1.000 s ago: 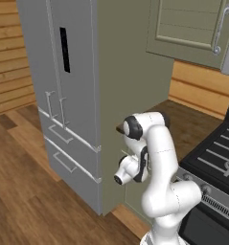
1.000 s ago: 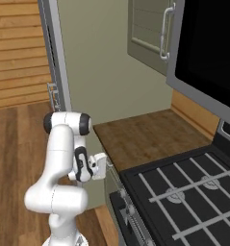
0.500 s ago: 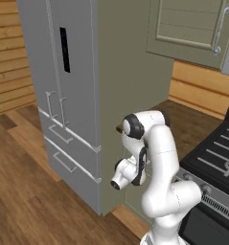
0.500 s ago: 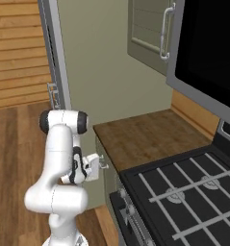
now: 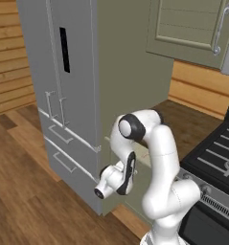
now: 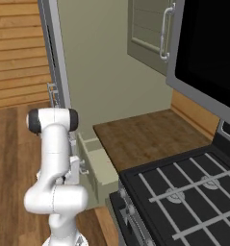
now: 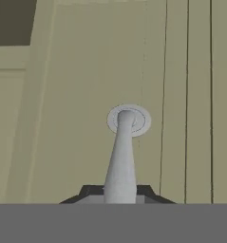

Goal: Take a straw from the drawer in front and place it inside the glass cup on the dining counter.

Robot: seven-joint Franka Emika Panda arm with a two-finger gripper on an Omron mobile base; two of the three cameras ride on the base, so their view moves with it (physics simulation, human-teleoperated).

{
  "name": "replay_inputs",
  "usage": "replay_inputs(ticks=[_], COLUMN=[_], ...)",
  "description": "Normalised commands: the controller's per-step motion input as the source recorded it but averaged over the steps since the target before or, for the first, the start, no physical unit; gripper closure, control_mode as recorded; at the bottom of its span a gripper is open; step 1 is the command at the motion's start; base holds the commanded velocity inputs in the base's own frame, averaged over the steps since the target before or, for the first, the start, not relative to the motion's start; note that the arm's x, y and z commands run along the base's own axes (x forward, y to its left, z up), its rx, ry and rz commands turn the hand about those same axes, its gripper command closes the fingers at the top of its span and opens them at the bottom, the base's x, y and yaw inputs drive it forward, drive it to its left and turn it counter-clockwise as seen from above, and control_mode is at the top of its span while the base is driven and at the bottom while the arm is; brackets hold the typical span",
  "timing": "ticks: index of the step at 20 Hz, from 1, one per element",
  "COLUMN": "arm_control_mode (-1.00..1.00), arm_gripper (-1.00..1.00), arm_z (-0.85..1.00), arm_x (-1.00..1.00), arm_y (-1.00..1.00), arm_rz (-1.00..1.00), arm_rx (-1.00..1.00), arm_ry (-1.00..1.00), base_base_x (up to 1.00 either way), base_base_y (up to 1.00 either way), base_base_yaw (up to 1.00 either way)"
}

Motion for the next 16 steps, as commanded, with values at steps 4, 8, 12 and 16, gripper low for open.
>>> replay_inputs(ticks=[4,8,12,16], arm_control_mode=[-1.0,-1.0,-1.0,-1.0], arm_gripper=[1.0,1.0,1.0,-1.0], arm_z=[0.0,0.0,0.0,0.0], arm_x=[-0.49,-0.45,-0.45,-0.41], arm_y=[1.0,1.0,1.0,1.0], arm_rz=[0.0,0.0,0.01,0.01], arm_rx=[0.0,0.0,0.0,0.0], arm_ry=[0.15,0.16,0.13,0.07], base_base_x=[0.0,0.0,0.0,0.0], base_base_y=[0.0,0.0,0.0,0.0], base_base_yaw=[0.0,0.0,0.0,0.0])
